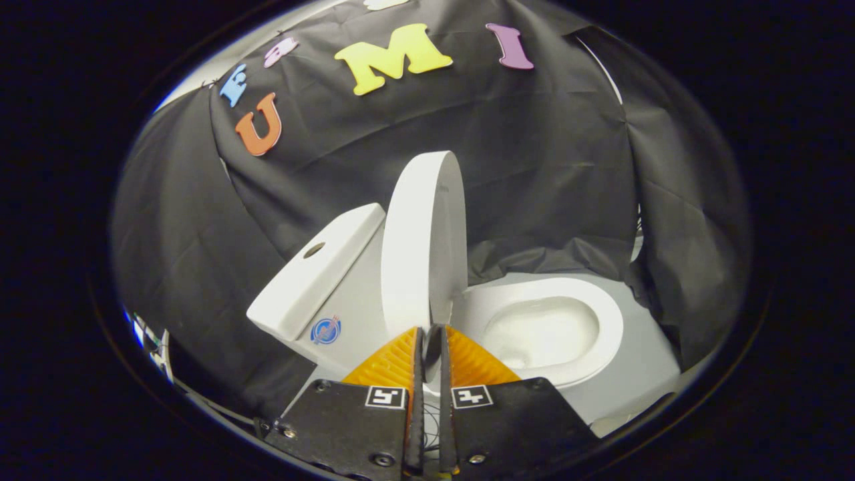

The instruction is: Open the toilet lid.

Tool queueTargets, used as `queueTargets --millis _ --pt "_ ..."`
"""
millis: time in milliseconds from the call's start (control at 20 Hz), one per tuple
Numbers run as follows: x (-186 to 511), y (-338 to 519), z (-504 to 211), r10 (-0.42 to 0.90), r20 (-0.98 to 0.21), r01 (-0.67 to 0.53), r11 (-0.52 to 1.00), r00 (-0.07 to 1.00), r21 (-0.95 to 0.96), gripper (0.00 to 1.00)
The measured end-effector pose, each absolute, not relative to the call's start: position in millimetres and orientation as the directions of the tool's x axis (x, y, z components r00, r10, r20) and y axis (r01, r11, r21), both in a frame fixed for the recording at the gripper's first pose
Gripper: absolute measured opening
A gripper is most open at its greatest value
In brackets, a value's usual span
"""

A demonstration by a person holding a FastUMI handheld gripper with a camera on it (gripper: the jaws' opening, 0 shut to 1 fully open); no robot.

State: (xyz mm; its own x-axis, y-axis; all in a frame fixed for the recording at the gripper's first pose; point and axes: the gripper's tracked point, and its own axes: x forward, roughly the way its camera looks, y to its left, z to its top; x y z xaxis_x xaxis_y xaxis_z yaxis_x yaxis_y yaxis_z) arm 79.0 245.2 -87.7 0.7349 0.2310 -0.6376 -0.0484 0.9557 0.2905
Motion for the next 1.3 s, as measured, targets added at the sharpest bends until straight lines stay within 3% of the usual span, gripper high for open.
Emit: queueTargets --millis 1300 --pt "83 238 -98 0.166 -0.66 -0.168 0.984 0.733 0.062 0.12"
